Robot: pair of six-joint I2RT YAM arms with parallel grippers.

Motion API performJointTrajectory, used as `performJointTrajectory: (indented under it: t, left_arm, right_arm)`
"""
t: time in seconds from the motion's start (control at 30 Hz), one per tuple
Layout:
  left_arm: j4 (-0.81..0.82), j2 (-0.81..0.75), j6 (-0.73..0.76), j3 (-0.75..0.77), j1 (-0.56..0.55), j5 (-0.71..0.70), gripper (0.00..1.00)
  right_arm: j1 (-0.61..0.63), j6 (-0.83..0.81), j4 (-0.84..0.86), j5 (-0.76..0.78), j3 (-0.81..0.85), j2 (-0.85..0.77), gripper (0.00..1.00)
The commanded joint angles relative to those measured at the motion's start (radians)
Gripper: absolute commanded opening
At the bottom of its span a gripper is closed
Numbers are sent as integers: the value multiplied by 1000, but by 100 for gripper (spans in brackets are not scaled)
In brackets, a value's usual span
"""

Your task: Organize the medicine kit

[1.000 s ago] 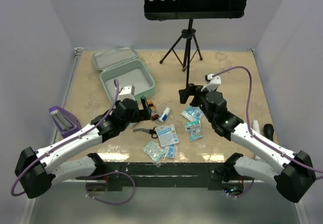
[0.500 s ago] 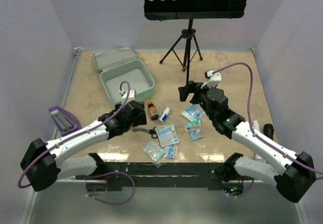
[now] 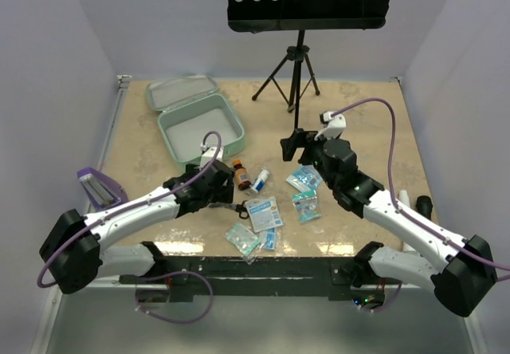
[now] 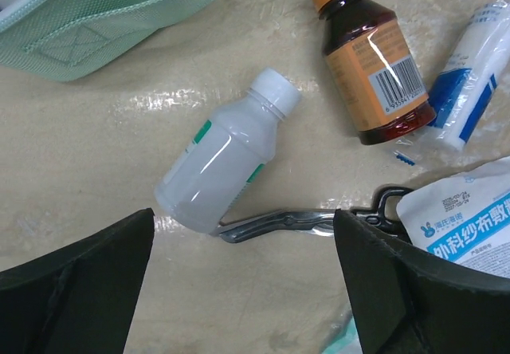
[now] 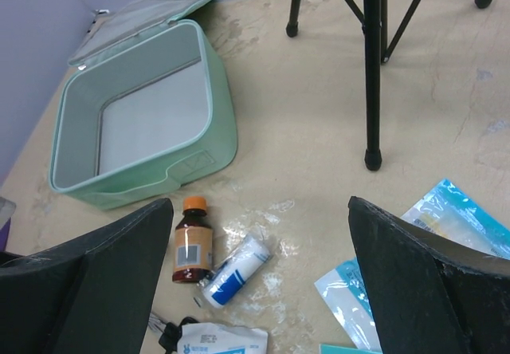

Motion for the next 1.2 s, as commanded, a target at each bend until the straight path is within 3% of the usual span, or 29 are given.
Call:
performJointTrajectory:
  t: [0.0,0.23,0.37,0.63,0.9,1.03,1.17]
  left_arm:
    - [-6,41,72,70,18,-30,100]
    - [30,94,126,60,114,90,97]
    - [33,151,154,80,137,137,88]
    - [40,260,197,124,147,203,84]
    - [22,308,240,165,168,203,65]
    - [22,317,243,164,170,214,52]
    - [22,311,241,159,171,219,49]
  right_arm:
    - [-1,-13,13,-20,6,-14,97]
    - [-1,-10,12,-26,0,-26,97]
    - [-1,-8,7,-32,1,-32,97]
    - [-1,-8,7,-38,-1,-40,97]
    - [-1,-10,10,-41,1,-29,97]
    - [-1,-8,13,-44,-1,-29,97]
    - [-1,-10,12,-44,-1,-29,97]
